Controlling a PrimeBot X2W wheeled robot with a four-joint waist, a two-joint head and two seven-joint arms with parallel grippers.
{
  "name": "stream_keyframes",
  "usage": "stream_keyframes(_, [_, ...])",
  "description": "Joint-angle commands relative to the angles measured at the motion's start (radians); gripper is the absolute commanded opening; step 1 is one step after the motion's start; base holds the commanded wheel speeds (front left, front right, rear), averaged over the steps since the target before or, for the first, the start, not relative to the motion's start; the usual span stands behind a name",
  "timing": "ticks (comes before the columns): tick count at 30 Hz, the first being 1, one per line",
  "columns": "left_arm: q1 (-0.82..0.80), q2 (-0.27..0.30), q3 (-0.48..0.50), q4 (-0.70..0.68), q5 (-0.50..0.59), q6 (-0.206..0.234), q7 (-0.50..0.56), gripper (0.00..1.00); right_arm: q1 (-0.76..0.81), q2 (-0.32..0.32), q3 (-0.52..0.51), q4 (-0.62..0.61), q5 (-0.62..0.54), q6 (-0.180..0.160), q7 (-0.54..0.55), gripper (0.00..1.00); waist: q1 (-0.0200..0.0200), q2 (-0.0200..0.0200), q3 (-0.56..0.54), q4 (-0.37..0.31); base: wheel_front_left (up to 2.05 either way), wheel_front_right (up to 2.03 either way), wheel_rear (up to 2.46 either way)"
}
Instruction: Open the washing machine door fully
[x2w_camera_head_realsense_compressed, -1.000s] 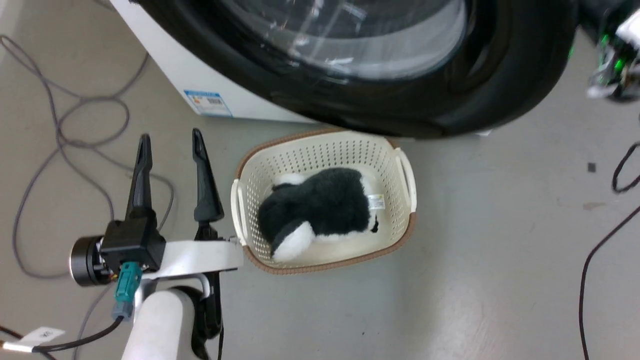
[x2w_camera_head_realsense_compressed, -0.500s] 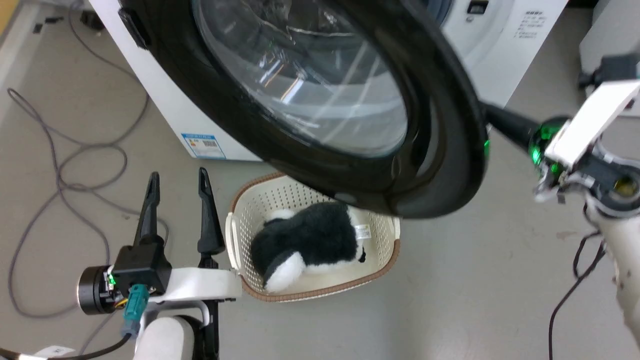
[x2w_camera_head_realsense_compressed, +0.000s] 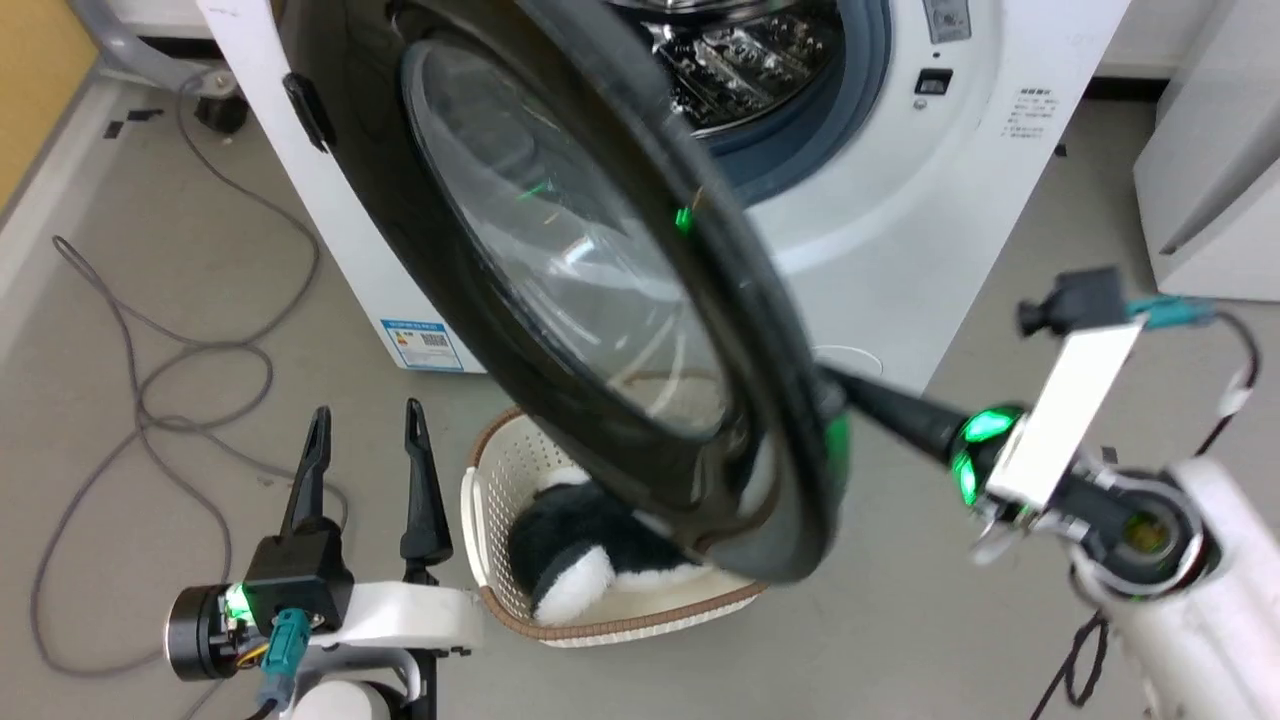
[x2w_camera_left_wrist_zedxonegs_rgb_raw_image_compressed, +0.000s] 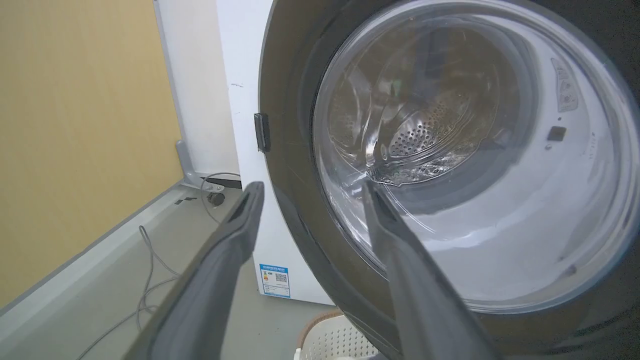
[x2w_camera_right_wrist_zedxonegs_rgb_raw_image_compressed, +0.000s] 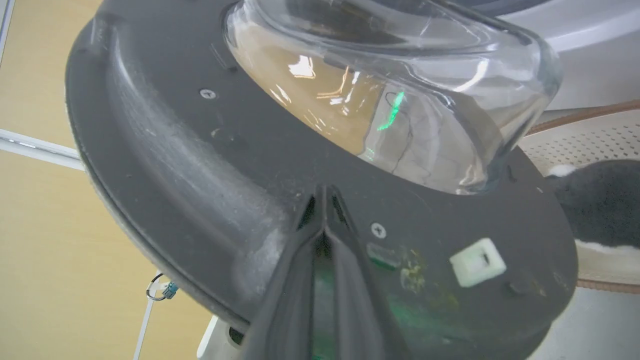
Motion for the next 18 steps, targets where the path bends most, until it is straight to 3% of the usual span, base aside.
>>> stream_keyframes(1, [0.018, 0.001, 0.0, 0.007, 0.006, -0.003, -0.004, 1.0, 0.067, 0.026, 0.041, -0.052, -0.006, 0.001, 0.011, 0.0, 0.0001, -0.0001, -0.016, 0.003, 0.0, 0.0, 0.0])
stream_keyframes(18, [0.028, 0.001, 0.001, 0.023, 0.012, -0.011, -0.004, 1.0, 0.204, 0.093, 0.18, -0.176, -0.03, 0.001, 0.009, 0.0, 0.0001, -0.0001, -0.033, 0.013, 0.0, 0.0, 0.0])
